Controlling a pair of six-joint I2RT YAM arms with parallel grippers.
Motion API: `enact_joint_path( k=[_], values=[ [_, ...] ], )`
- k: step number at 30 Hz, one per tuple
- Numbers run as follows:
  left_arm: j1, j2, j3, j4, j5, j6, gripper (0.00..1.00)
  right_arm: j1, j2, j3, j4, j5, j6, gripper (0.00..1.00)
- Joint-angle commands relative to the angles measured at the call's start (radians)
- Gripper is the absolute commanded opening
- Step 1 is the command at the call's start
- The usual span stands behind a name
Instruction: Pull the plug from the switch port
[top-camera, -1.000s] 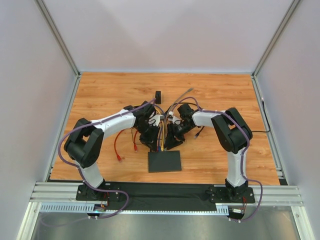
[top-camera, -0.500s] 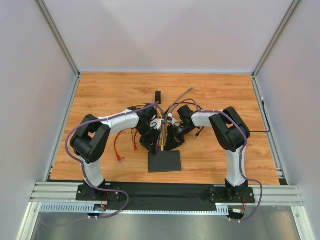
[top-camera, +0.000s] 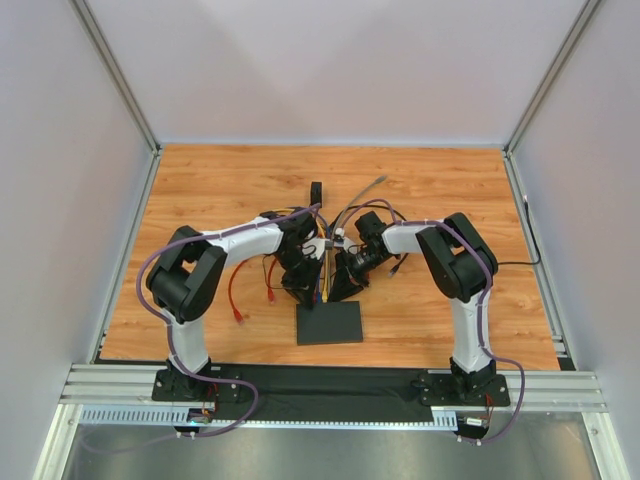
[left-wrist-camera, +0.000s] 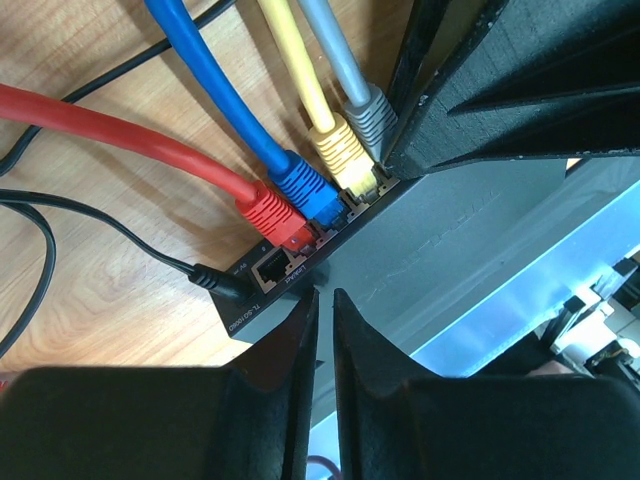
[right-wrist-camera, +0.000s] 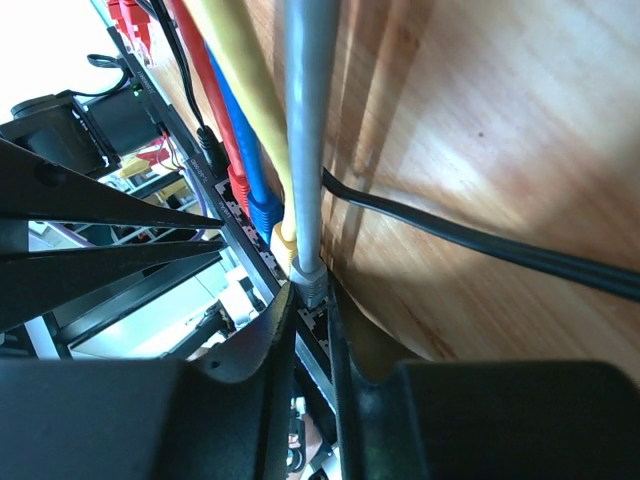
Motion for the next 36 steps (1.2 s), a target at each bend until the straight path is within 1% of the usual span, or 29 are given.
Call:
enact_joint_path(
  k=[1, 4, 7, 10, 12, 13, 14, 17, 20, 23, 24, 27, 30, 32, 33, 36],
  values=[
    [-0.009, 0.044, 0.011, 0.001, -0.066, 0.018, 0.19, -0.001, 0.030, 0.012, 0.017, 0.003, 0.002, 0.15],
    [-0.007, 0.047, 0.011, -0.003, -0.066, 0.014, 0.19, -0.001, 0.033, 0.009, 0.035, 0.006, 0.018, 0.11],
    [-0.009, 0.051, 0.011, -0.009, -0.080, 0.012, 0.18, -0.003, 0.030, -0.008, 0.089, 0.003, 0.067, 0.00],
    [-0.007, 0.079, 0.013, -0.034, -0.098, 0.009, 0.18, -0.001, 0.018, -0.025, 0.165, 0.012, 0.150, 0.00],
    [-0.007, 0.088, 0.014, -0.043, -0.101, 0.014, 0.17, -0.001, -0.011, -0.038, 0.199, 0.081, 0.188, 0.00],
    [-0.009, 0.096, 0.013, -0.043, -0.106, 0.015, 0.17, -0.003, -0.027, -0.049, 0.248, 0.115, 0.235, 0.00],
    [-0.010, 0.098, 0.010, -0.043, -0.117, 0.015, 0.17, -0.003, -0.043, -0.080, 0.279, 0.191, 0.269, 0.00],
    [-0.012, 0.107, 0.007, -0.049, -0.121, 0.017, 0.17, -0.001, -0.103, -0.126, 0.376, 0.294, 0.358, 0.00],
    [-0.013, 0.111, 0.008, -0.051, -0.129, 0.018, 0.17, -0.001, -0.140, -0.140, 0.405, 0.342, 0.375, 0.00],
    [-0.013, 0.114, 0.014, -0.059, -0.134, 0.023, 0.17, -0.003, -0.171, -0.175, 0.474, 0.352, 0.413, 0.00],
    [-0.016, 0.113, 0.016, -0.059, -0.134, 0.024, 0.17, -0.001, -0.172, -0.177, 0.475, 0.349, 0.423, 0.00],
    [-0.024, 0.114, 0.017, -0.060, -0.138, 0.023, 0.17, -0.004, -0.172, -0.174, 0.560, 0.350, 0.475, 0.00],
    [-0.033, 0.114, 0.017, -0.062, -0.147, 0.023, 0.16, -0.004, -0.177, -0.155, 0.551, 0.362, 0.478, 0.00],
    [-0.035, 0.105, 0.014, -0.065, -0.158, 0.025, 0.16, -0.007, -0.198, -0.125, 0.497, 0.397, 0.432, 0.00],
    [-0.035, 0.088, 0.013, -0.057, -0.161, 0.023, 0.16, -0.006, -0.208, -0.112, 0.416, 0.414, 0.371, 0.00],
    [-0.035, 0.065, 0.004, -0.051, -0.164, 0.026, 0.16, -0.024, -0.269, -0.088, 0.348, 0.439, 0.316, 0.00]
  ],
)
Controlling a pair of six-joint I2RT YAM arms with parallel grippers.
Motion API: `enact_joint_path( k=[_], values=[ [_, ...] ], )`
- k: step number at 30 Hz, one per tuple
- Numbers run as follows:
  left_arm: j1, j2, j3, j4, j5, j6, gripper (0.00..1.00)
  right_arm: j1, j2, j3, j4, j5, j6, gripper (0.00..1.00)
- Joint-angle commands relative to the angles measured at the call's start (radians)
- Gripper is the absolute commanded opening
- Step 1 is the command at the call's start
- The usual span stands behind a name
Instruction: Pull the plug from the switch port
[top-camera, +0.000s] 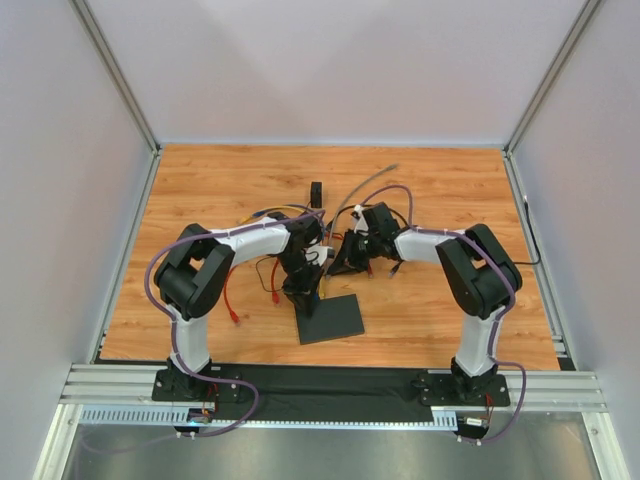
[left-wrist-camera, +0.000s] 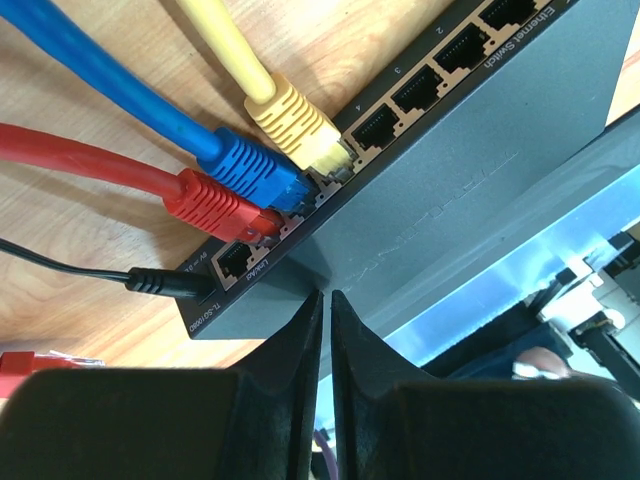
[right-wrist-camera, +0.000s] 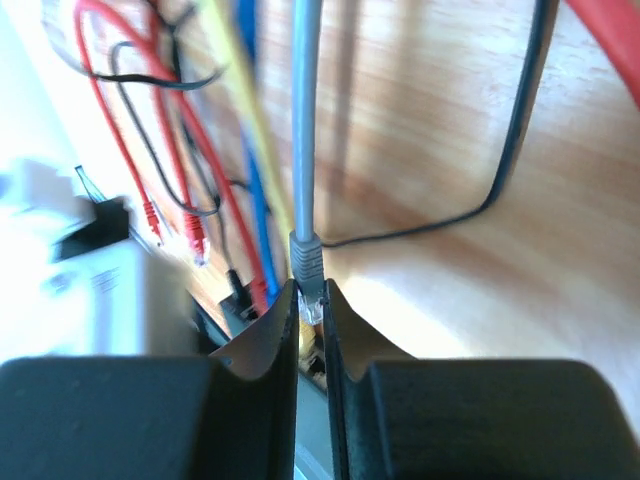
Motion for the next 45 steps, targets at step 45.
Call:
enact_joint_path(
  k=[45],
  values=[
    [0.029, -0.105, 0.059, 0.056, -0.108, 0.079, 0.20, -0.655, -0.324, 0.052, -0.851, 0.711, -0.426, 0.36]
  ],
)
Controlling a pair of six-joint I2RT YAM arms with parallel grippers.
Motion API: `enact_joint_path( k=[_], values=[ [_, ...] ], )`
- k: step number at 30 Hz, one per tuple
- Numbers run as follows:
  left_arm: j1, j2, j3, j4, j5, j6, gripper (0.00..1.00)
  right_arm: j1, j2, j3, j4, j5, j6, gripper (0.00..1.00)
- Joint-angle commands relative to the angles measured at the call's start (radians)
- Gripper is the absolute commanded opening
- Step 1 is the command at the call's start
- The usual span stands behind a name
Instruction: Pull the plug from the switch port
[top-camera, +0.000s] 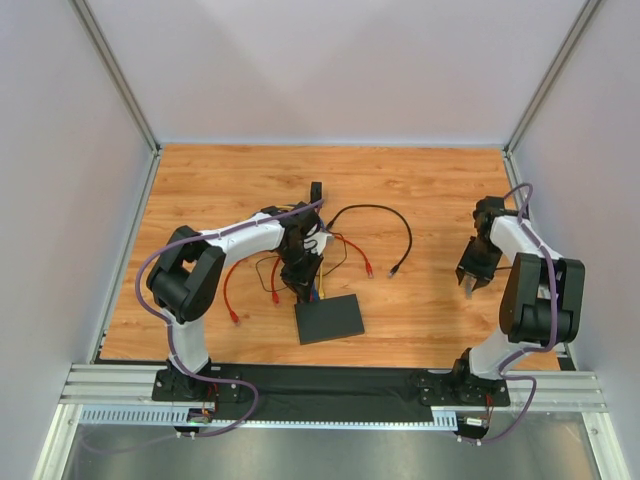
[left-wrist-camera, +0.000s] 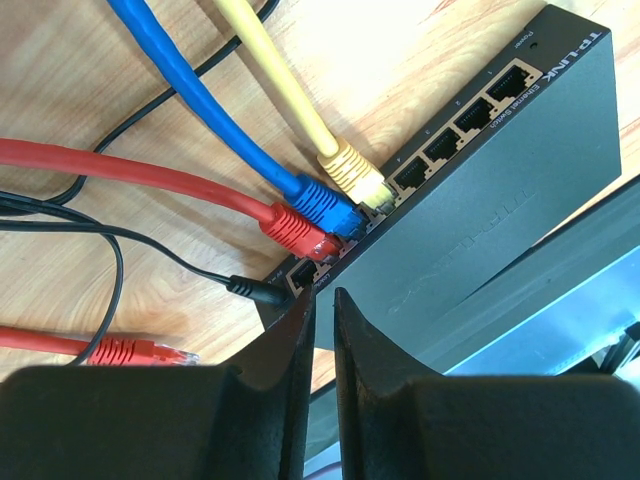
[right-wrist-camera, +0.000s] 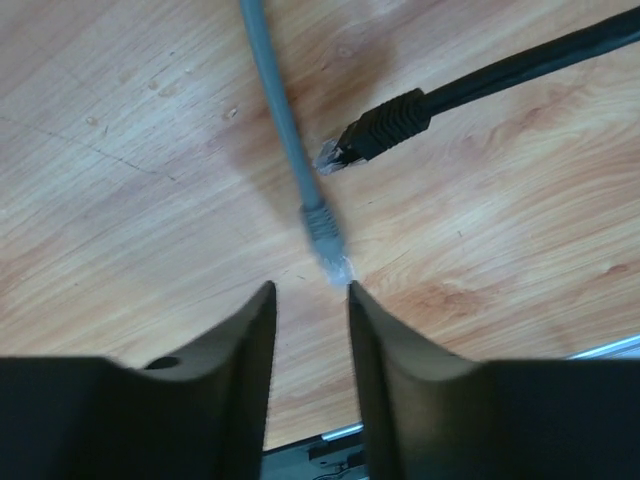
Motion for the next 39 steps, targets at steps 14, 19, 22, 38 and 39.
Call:
enact_joint_path(
  k=[14, 19, 22, 38, 39],
  values=[
    [0.034, -0.081, -0.024, 0.025, 0.049, -0.055, 0.20, 0.485, 0.099, 0.426, -0.041, -0.414, -0.182, 0.62],
    [0.114, -0.146, -0.088, 0.078, 0.107, -0.126, 0.20, 0.605, 0.188, 0.441, 0.015, -0.650, -0.180, 0.59],
    [0.136, -0.169, -0.101, 0.090, 0.117, -0.163, 0.21, 0.660, 0.251, 0.450, 0.029, -0.753, -0.183, 0.61],
    [0.110, -0.180, -0.162, 0.124, 0.109, -0.172, 0.21, 0.725, 0.412, 0.329, 0.230, -0.987, -0.099, 0.45],
    [0.102, -0.169, -0.156, 0.112, 0.107, -0.164, 0.21, 0.725, 0.417, 0.326, 0.233, -0.993, -0.095, 0.45]
  ],
)
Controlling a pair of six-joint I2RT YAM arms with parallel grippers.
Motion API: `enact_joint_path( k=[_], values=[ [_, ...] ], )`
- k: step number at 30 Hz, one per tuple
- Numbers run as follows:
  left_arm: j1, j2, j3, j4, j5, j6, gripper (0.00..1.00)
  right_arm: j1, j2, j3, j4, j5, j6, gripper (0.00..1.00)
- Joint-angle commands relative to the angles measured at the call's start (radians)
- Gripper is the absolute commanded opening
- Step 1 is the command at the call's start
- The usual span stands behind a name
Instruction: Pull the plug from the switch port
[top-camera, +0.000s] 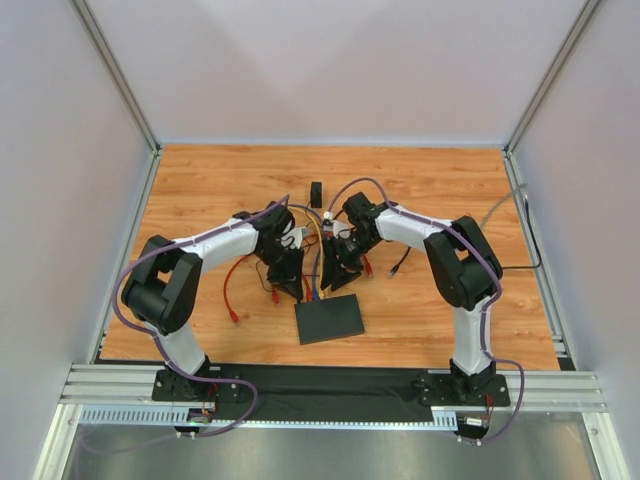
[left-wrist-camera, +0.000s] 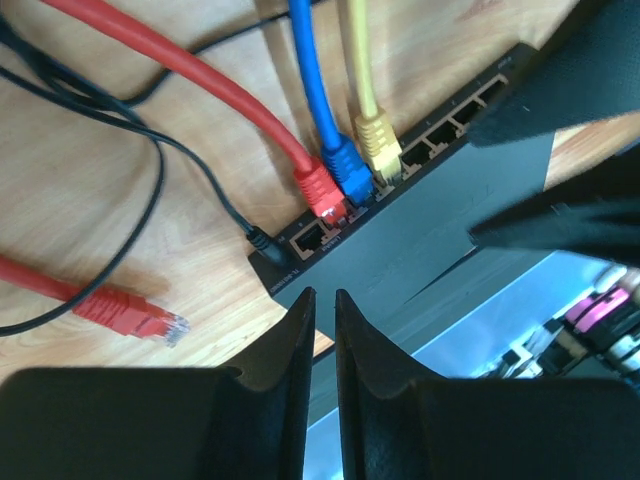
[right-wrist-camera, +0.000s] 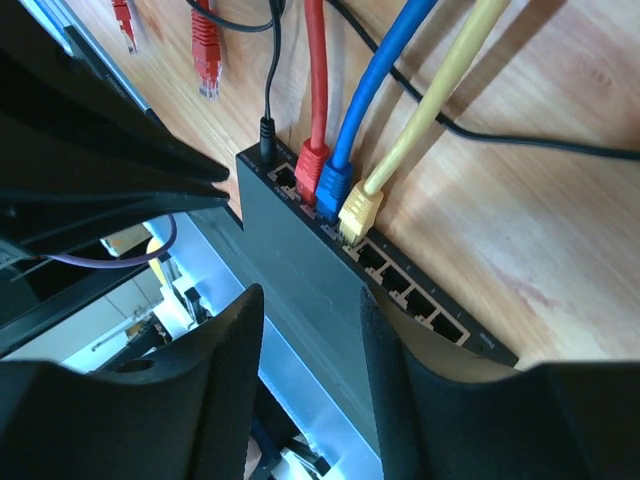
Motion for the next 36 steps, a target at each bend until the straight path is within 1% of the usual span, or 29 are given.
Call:
enact_joint_path(
  k=[1, 4, 7, 11, 21, 27, 32, 36],
  values=[
    [-0.037, -0.023, 0.026, -0.020, -0.013, 0.031, 0.21, 0.005, 0.026, -0.009, 0.061, -0.056, 0.023, 0.43],
    [-0.066, 0.002, 0.049, -0.025, -0.010, 0.038, 0.21, 0.005, 0.041, -0.009, 0.061, -0.046, 0.021, 0.40],
    [-0.084, 0.031, 0.069, -0.042, -0.008, 0.044, 0.21, 0.005, 0.058, -0.003, 0.056, -0.046, 0.020, 0.40],
    [-0.089, 0.060, 0.088, -0.055, 0.010, 0.064, 0.21, 0.005, 0.078, -0.009, 0.064, -0.055, 0.024, 0.41],
    [-0.092, 0.120, 0.100, -0.086, 0.004, 0.071, 0.21, 0.005, 0.124, -0.031, 0.111, -0.086, 0.044, 0.41],
    [-0.092, 0.123, 0.108, -0.091, -0.005, 0.072, 0.21, 0.005, 0.142, -0.036, 0.147, -0.128, 0.072, 0.35],
    [-0.092, 0.126, 0.108, -0.095, -0.007, 0.074, 0.21, 0.005, 0.149, -0.042, 0.162, -0.125, 0.073, 0.33],
    [-0.092, 0.121, 0.106, -0.100, -0.010, 0.075, 0.21, 0.005, 0.161, -0.048, 0.173, -0.132, 0.073, 0.29]
  ],
)
